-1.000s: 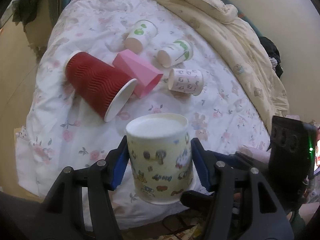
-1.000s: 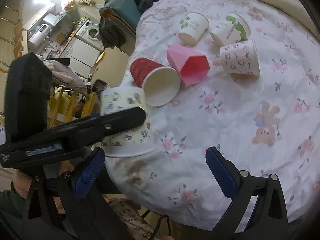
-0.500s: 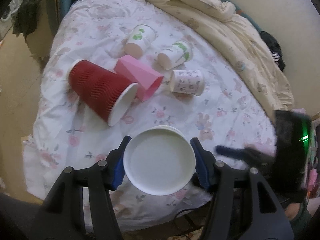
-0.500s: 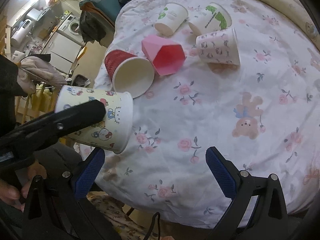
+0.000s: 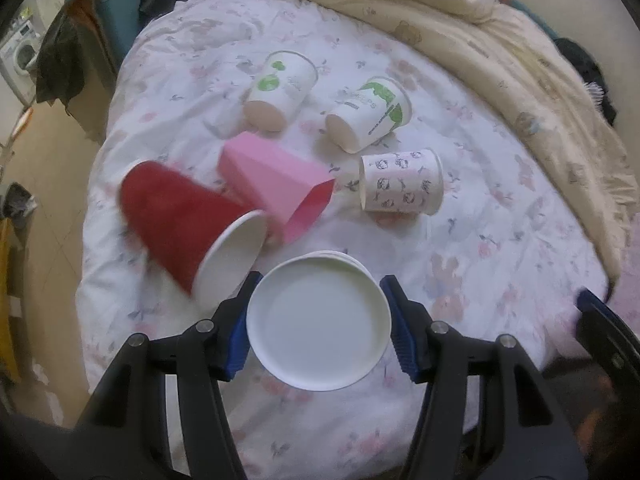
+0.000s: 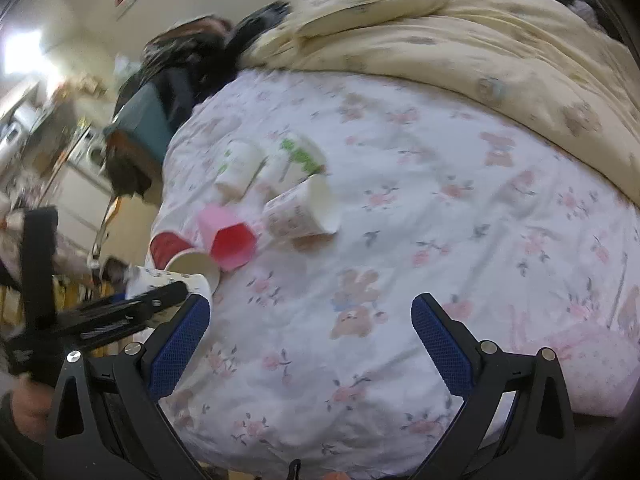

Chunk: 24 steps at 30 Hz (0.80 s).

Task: Flip cup upside down
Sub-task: 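Rotate the left tool to turn the yellow cup mouth-down over the bed, then set the yellow cup upside down on the bed and open the left tool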

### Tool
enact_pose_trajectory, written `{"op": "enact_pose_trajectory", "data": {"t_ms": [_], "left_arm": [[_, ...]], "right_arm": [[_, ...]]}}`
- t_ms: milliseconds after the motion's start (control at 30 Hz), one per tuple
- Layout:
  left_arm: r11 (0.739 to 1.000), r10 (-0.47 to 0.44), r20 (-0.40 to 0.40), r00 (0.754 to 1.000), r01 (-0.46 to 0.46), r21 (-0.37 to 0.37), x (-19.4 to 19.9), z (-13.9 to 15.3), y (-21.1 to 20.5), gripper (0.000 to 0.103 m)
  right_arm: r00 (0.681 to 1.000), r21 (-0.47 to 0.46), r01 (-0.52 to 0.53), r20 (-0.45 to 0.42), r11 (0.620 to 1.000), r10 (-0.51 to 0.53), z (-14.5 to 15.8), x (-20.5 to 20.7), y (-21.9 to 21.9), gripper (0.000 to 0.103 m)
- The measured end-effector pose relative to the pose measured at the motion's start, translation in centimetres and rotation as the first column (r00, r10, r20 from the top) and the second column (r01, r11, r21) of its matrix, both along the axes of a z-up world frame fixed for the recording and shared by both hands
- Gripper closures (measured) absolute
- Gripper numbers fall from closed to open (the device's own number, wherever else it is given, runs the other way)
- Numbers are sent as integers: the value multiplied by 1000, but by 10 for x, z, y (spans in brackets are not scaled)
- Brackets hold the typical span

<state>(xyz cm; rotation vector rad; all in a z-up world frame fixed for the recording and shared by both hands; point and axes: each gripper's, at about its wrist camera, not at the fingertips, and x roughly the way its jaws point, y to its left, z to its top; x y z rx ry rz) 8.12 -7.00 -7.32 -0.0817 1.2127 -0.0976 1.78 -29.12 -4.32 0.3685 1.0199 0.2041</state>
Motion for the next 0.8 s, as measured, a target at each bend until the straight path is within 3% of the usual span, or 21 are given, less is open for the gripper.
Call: {"op": "enact_pose_trajectory", "data": {"t_ms": [367,700,733,800], "left_arm": [[993,15,-15,1000,-13,115,28,-49,-36,48],[993,7,-24,1000,-4,121,31,-62,-37,46],[993,6,-32,999,-2,115,31,-62,-37,45],[994,4,-50,999,2,105,33,-64,-37,25]], "right_arm": [[999,84,36,-31,996,-33,-3,3,-20,0],[999,118,22,-40,993,-17,-3,4,-17,0],[999,119,21,-42,993,-16,-3,5,-17,0],[999,116,19,-44,993,-14,-4,5,-16,0]]}}
